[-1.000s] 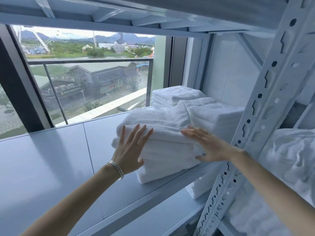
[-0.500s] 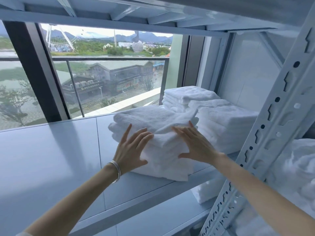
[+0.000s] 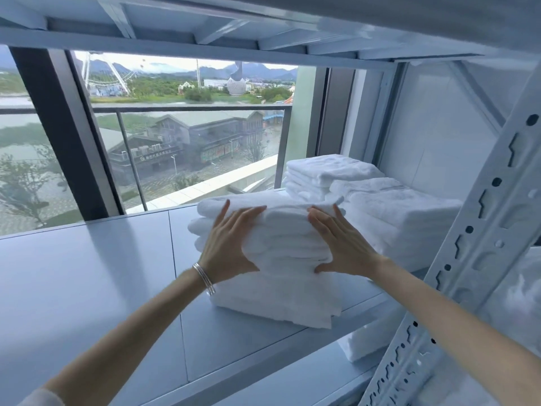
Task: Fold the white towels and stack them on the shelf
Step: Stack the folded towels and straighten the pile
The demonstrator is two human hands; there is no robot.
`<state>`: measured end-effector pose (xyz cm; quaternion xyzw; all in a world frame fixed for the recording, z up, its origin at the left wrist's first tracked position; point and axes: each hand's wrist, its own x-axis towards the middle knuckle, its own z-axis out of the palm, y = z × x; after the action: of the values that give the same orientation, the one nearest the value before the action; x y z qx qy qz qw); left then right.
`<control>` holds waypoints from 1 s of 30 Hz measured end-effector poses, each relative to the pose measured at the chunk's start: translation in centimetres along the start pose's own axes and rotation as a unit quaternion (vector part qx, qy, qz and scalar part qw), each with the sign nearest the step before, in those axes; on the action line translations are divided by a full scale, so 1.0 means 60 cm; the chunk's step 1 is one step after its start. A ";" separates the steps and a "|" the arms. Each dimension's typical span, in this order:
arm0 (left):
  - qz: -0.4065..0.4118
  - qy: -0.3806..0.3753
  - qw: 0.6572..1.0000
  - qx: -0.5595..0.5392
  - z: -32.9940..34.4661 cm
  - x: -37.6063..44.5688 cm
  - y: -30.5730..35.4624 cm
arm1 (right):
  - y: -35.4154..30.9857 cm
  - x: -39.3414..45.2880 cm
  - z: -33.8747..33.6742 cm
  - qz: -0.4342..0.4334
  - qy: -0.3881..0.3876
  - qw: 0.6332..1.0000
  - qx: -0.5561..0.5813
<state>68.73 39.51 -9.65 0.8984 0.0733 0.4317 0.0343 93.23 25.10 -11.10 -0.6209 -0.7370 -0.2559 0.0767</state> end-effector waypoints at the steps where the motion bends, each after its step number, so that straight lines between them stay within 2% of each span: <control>1: -0.017 0.002 1.000 -0.012 -0.010 0.006 -0.008 | -0.001 0.010 -0.003 0.003 -0.004 1.000 0.002; 3: -0.043 0.007 0.998 -0.035 -0.025 0.015 -0.018 | 0.000 0.028 -0.012 0.020 -0.001 0.999 0.035; 5: -0.074 0.012 0.995 -0.059 -0.037 0.021 -0.023 | -0.001 0.043 -0.031 0.039 -0.001 0.992 0.119; 7: -0.110 0.004 0.990 -0.083 -0.045 0.027 -0.028 | -0.001 0.057 -0.052 0.032 -0.030 0.985 0.168; 10: -0.135 0.013 0.986 -0.094 -0.043 0.035 -0.034 | -0.018 0.075 -0.053 0.010 -0.062 0.991 0.119; 12: -0.140 0.020 0.984 -0.108 -0.039 0.043 -0.030 | -0.041 0.084 -0.032 0.036 -0.033 0.994 0.095; 14: -0.122 0.007 0.987 -0.108 -0.037 0.045 -0.029 | -0.052 0.085 -0.006 0.063 0.038 0.994 0.077; 16: -0.088 -0.023 0.992 -0.091 -0.037 0.038 -0.032 | -0.041 0.075 0.009 0.063 0.073 0.993 0.060; 19: -0.064 -0.045 0.993 -0.088 -0.041 0.016 -0.035 | -0.005 0.056 0.017 0.073 0.052 0.996 0.030; 23: -0.038 -0.035 0.993 -0.104 -0.037 -0.014 -0.026 | 0.030 0.048 0.025 0.074 0.005 0.997 -0.012; 25: 0.016 -0.045 0.997 -0.059 -0.025 -0.033 -0.032 | 0.035 0.053 0.029 0.060 0.003 0.998 -0.022; 27: 0.059 -0.055 0.996 0.029 -0.008 -0.060 -0.053 | 0.033 0.055 0.027 0.043 0.016 0.999 -0.020; 30: 0.019 -0.071 0.992 0.099 0.001 -0.083 -0.097 | 0.025 0.052 0.022 0.020 0.057 0.998 -0.013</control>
<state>65.10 44.44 -14.24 0.9272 0.0955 0.3577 -0.0578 94.26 28.57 -10.45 -0.6209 -0.7154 -0.2987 0.1160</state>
